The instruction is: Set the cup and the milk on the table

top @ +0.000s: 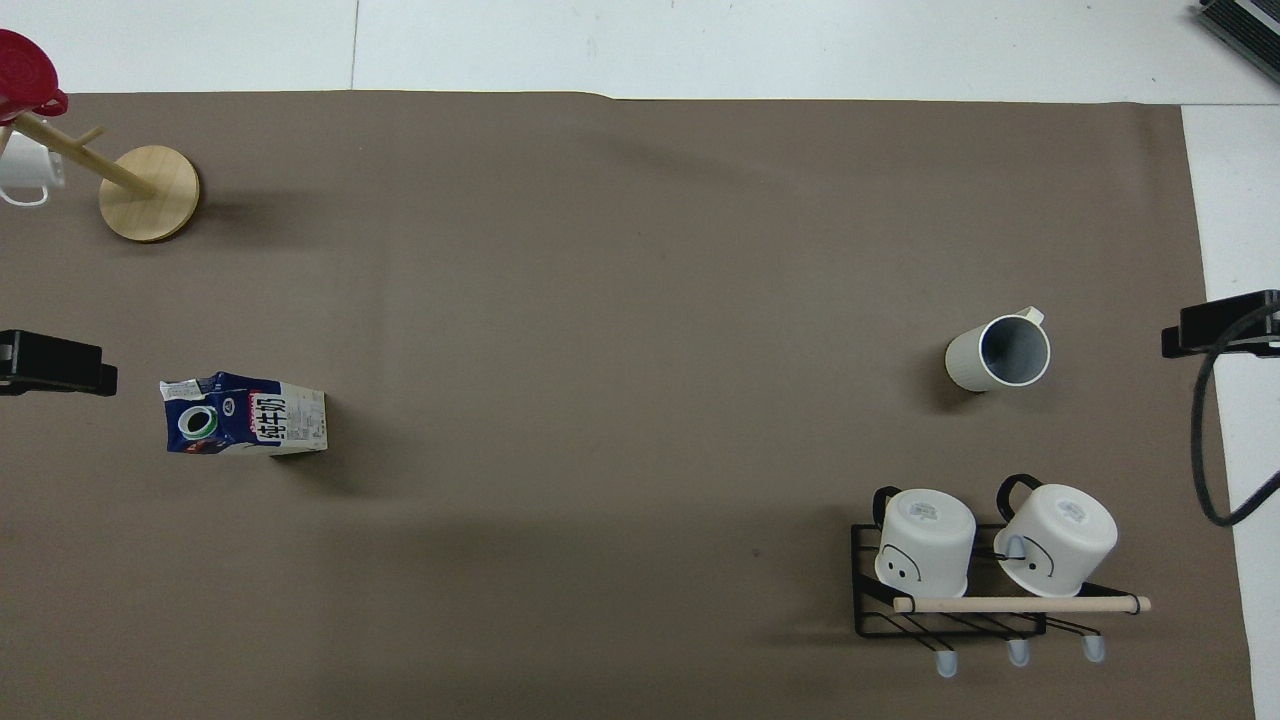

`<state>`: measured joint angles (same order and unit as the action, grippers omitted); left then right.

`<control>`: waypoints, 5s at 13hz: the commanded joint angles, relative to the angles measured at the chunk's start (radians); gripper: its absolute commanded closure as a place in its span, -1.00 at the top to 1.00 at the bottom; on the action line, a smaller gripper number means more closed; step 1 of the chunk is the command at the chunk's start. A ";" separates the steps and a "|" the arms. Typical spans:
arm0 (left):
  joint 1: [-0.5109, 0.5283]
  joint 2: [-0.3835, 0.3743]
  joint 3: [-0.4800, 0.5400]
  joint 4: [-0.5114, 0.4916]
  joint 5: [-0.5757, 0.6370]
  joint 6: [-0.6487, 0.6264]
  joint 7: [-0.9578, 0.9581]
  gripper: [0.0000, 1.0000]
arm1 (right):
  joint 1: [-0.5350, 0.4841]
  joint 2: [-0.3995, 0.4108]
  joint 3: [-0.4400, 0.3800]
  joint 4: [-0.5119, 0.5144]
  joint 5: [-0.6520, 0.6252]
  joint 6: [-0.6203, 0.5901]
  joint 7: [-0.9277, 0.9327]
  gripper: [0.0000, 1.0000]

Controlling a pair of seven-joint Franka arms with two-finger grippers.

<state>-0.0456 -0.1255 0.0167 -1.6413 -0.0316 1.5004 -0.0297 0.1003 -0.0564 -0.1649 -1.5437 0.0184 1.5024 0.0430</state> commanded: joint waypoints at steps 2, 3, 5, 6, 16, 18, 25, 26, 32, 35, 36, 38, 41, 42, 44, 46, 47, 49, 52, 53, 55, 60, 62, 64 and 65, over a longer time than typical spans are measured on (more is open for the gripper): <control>-0.004 -0.005 -0.003 0.005 0.001 0.000 0.007 1.00 | -0.004 -0.016 0.005 -0.013 -0.005 -0.002 -0.017 1.00; -0.004 -0.005 -0.003 0.006 0.001 -0.002 0.007 1.00 | -0.004 -0.016 0.005 -0.013 -0.005 -0.001 -0.017 1.00; -0.004 -0.005 -0.003 0.006 0.001 -0.002 0.007 1.00 | -0.004 -0.016 0.005 -0.013 -0.005 -0.002 -0.017 1.00; -0.004 -0.005 -0.003 0.006 0.001 -0.002 0.007 1.00 | -0.004 -0.016 0.005 -0.013 -0.005 -0.004 -0.017 1.00; -0.004 -0.005 -0.004 0.005 0.001 -0.003 0.005 1.00 | -0.002 -0.030 0.005 -0.032 -0.008 -0.002 -0.015 1.00; -0.005 -0.005 -0.004 0.005 0.001 -0.005 0.005 1.00 | -0.002 -0.031 0.005 -0.036 -0.009 0.005 -0.017 1.00; -0.005 -0.009 -0.004 0.001 0.001 -0.005 0.005 1.00 | 0.003 -0.053 0.005 -0.091 -0.009 0.054 -0.014 1.00; -0.005 -0.009 -0.004 0.001 0.001 -0.005 0.005 1.00 | 0.004 -0.054 0.005 -0.098 -0.009 0.059 -0.008 1.00; -0.005 -0.009 -0.004 -0.002 0.001 0.003 0.007 1.00 | 0.022 -0.054 0.012 -0.156 -0.009 0.139 0.047 1.00; -0.005 -0.017 -0.004 -0.017 0.001 0.011 0.005 1.00 | 0.025 -0.049 0.013 -0.237 -0.008 0.223 0.049 1.00; -0.005 -0.017 -0.004 -0.022 0.001 0.009 0.005 1.00 | 0.026 -0.042 0.013 -0.265 -0.008 0.255 0.047 1.00; -0.005 -0.019 -0.003 -0.023 0.002 0.001 0.005 1.00 | 0.027 -0.019 0.013 -0.323 -0.006 0.341 0.047 1.00; -0.005 -0.019 -0.003 -0.023 0.002 0.004 0.005 1.00 | 0.044 0.061 0.013 -0.360 -0.002 0.467 0.047 1.00; -0.005 -0.019 -0.004 -0.023 0.002 0.009 0.005 1.00 | 0.045 0.096 0.013 -0.361 0.003 0.507 0.049 1.00; -0.005 -0.019 -0.004 -0.023 0.002 0.011 0.005 1.00 | 0.045 0.151 0.013 -0.378 0.006 0.594 0.043 1.00; -0.005 -0.022 -0.004 -0.041 0.002 0.008 0.005 1.00 | 0.045 0.177 0.013 -0.409 0.006 0.645 0.040 1.00; -0.005 -0.028 -0.004 -0.051 0.002 0.011 0.005 1.00 | 0.044 0.185 0.013 -0.439 0.008 0.691 0.037 1.00; -0.005 -0.028 -0.004 -0.052 0.002 0.011 0.005 1.00 | 0.045 0.200 0.013 -0.487 0.008 0.774 0.037 1.00; -0.005 -0.026 -0.004 -0.051 0.002 0.012 0.005 1.00 | 0.045 0.242 0.015 -0.502 0.008 0.826 0.035 1.00; -0.005 -0.026 -0.004 -0.051 0.002 0.012 0.004 1.00 | 0.045 0.243 0.015 -0.519 0.008 0.843 0.034 1.00; -0.005 -0.026 -0.004 -0.051 0.002 0.012 0.004 1.00 | 0.045 0.251 0.015 -0.524 0.008 0.846 0.025 1.00; -0.005 -0.026 -0.004 -0.051 0.002 0.011 0.004 1.00 | 0.039 0.251 0.013 -0.535 0.009 0.845 -0.045 0.14; -0.005 -0.026 -0.004 -0.051 0.002 0.011 0.004 1.00 | 0.039 0.251 0.015 -0.535 0.009 0.840 -0.045 -0.58; -0.005 -0.026 -0.004 -0.051 0.002 0.012 0.004 1.00 | 0.039 0.257 0.013 -0.535 0.009 0.842 -0.035 -1.00; -0.005 -0.026 -0.004 -0.051 0.002 0.018 0.004 1.00 | 0.038 0.263 0.013 -0.532 0.009 0.843 -0.037 -1.00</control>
<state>-0.0457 -0.1265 0.0098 -1.6633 -0.0316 1.4999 -0.0297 0.1491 0.2027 -0.1557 -2.0667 0.0189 2.3258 0.0295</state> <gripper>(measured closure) 0.000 0.692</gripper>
